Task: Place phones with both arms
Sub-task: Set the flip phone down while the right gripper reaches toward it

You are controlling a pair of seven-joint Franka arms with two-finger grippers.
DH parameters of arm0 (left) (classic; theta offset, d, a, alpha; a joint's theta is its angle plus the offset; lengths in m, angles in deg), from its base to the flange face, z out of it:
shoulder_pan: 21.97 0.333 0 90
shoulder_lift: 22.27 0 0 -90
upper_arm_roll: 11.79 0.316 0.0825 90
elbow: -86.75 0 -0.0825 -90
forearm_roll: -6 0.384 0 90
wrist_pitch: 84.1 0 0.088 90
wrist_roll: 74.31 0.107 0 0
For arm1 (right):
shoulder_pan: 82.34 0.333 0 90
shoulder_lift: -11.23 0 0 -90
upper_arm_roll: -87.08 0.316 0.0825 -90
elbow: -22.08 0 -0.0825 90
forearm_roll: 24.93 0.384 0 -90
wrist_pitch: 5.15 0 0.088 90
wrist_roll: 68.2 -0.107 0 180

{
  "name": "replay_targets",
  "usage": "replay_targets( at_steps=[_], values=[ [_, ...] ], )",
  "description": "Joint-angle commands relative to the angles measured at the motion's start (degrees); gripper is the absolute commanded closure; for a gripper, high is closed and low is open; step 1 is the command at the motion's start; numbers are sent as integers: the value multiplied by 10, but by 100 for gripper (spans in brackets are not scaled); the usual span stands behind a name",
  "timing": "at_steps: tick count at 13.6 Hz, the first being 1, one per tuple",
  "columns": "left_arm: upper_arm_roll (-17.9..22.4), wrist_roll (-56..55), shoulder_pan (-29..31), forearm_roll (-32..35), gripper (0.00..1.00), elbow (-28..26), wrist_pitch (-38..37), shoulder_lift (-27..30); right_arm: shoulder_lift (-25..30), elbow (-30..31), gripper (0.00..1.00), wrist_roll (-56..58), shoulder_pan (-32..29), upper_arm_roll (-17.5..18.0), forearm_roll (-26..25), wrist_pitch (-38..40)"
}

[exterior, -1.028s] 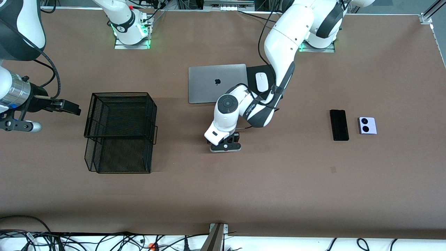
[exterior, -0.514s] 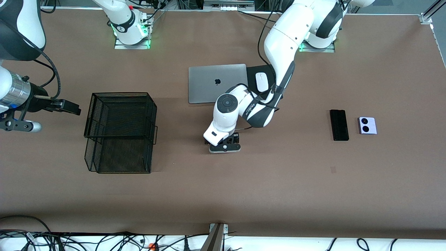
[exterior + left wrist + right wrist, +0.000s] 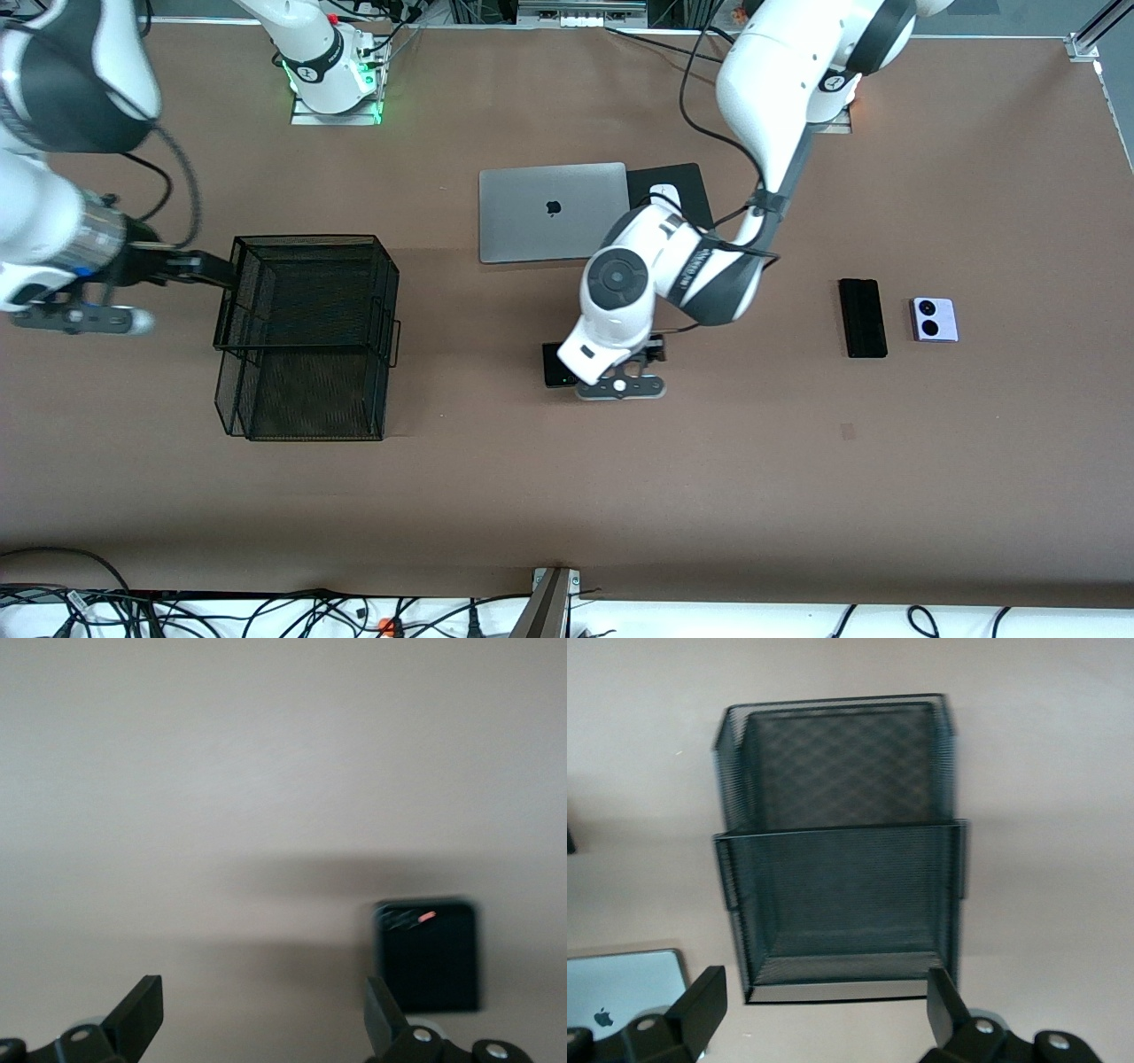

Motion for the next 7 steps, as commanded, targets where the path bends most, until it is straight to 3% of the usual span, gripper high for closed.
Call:
replay_targets(
  at_steps=[1, 4, 7],
  values=[
    [-2, 114, 43, -4, 0, -140, -35, 111, -27, -8, 0, -66, 67, -1, 32, -45],
    [1, 257, 116, -1, 0, -250, -46, 205, -102, -20, 0, -154, 165, -1, 26, -161],
    [0, 339, 171, 68, 0, -319, -50, 257, -209, -64, 0, -242, 240, -4, 23, -271]
  ],
)
